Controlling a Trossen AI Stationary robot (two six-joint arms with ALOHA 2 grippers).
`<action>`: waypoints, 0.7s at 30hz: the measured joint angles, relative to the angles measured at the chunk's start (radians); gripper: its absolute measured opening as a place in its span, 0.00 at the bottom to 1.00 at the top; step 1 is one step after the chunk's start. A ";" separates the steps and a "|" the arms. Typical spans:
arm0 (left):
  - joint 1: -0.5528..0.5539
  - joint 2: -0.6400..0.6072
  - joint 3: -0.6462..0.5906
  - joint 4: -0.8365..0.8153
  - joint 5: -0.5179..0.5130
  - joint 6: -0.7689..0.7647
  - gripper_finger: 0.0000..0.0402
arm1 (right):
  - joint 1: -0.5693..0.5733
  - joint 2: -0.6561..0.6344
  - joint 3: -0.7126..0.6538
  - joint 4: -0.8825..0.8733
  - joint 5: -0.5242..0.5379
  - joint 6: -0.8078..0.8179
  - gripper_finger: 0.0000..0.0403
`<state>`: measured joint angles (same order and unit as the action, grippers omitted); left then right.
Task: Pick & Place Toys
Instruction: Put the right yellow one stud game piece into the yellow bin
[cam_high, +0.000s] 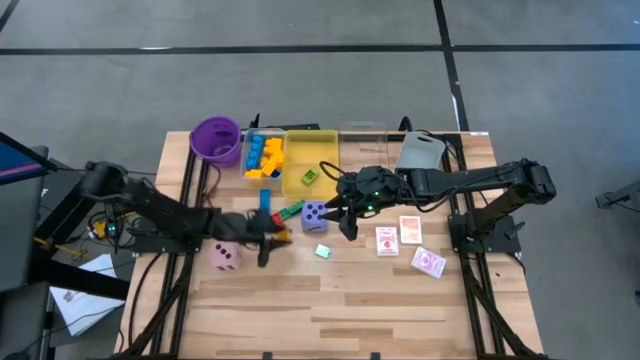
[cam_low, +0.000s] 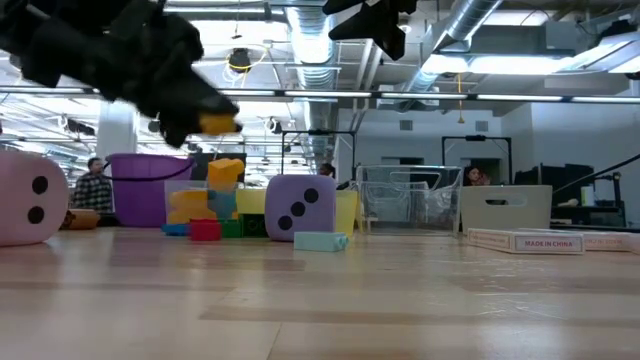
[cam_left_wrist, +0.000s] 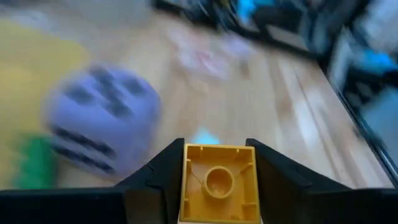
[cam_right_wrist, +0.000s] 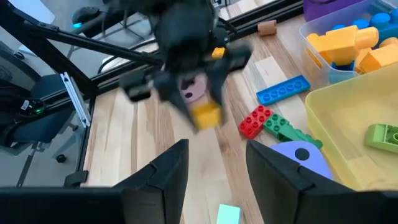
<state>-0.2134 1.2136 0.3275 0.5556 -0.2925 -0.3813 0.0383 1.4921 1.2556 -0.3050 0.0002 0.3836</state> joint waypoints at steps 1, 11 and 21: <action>0.015 -0.030 0.000 0.001 -0.038 0.000 0.35 | 0.000 0.000 0.000 -0.001 0.000 0.000 0.38; 0.264 -0.163 0.026 0.027 -0.189 0.002 0.35 | 0.000 0.000 0.000 0.024 0.000 -0.002 0.38; 0.473 0.073 0.258 0.028 -0.101 0.138 0.35 | 0.000 0.000 0.000 0.058 0.000 0.001 0.38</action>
<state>0.2597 1.2867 0.5859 0.5838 -0.3934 -0.2431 0.0380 1.4921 1.2556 -0.2465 -0.0002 0.3841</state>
